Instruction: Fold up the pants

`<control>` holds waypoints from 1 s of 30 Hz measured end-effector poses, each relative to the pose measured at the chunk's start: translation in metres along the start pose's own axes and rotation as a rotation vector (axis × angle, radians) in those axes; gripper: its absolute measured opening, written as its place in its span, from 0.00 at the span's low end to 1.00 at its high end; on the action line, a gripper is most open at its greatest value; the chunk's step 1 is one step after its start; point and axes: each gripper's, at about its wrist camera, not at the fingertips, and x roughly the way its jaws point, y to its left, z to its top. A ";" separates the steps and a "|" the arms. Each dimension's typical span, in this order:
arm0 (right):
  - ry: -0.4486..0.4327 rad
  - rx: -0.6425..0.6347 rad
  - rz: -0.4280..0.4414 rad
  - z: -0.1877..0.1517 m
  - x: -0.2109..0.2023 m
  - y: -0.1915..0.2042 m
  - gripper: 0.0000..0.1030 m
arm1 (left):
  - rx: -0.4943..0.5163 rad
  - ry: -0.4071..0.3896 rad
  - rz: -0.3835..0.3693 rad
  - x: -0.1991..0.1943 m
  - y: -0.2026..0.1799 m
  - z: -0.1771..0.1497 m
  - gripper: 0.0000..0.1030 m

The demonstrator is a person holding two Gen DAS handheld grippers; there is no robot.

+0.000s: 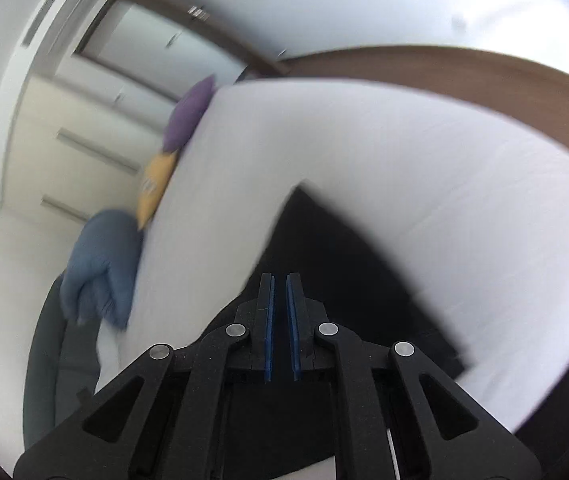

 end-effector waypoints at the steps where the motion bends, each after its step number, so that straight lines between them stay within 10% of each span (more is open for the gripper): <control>1: 0.075 -0.042 0.066 -0.006 0.023 0.017 0.07 | 0.023 -0.010 -0.037 -0.004 -0.019 -0.002 0.74; 5: 0.304 -0.094 0.159 -0.037 0.107 0.050 0.07 | 0.041 0.080 -0.066 0.031 -0.050 -0.013 0.74; 8: 0.345 -0.023 0.009 -0.022 0.144 0.014 0.00 | 0.000 0.095 -0.079 0.045 -0.033 -0.029 0.74; 10: 0.304 0.047 0.076 0.007 0.137 -0.028 0.00 | 0.002 0.098 -0.033 0.037 -0.024 -0.032 0.74; 21: -0.115 0.059 -0.284 0.148 -0.026 -0.120 0.03 | -0.213 0.024 0.155 -0.040 0.089 -0.089 0.52; 25: -0.052 0.042 -0.062 0.128 -0.031 -0.085 0.04 | -0.279 -0.044 0.040 -0.065 0.079 -0.089 0.58; 30: 0.284 -0.055 0.149 0.048 0.055 -0.032 0.04 | -0.211 -0.049 -0.121 -0.062 0.013 -0.110 0.75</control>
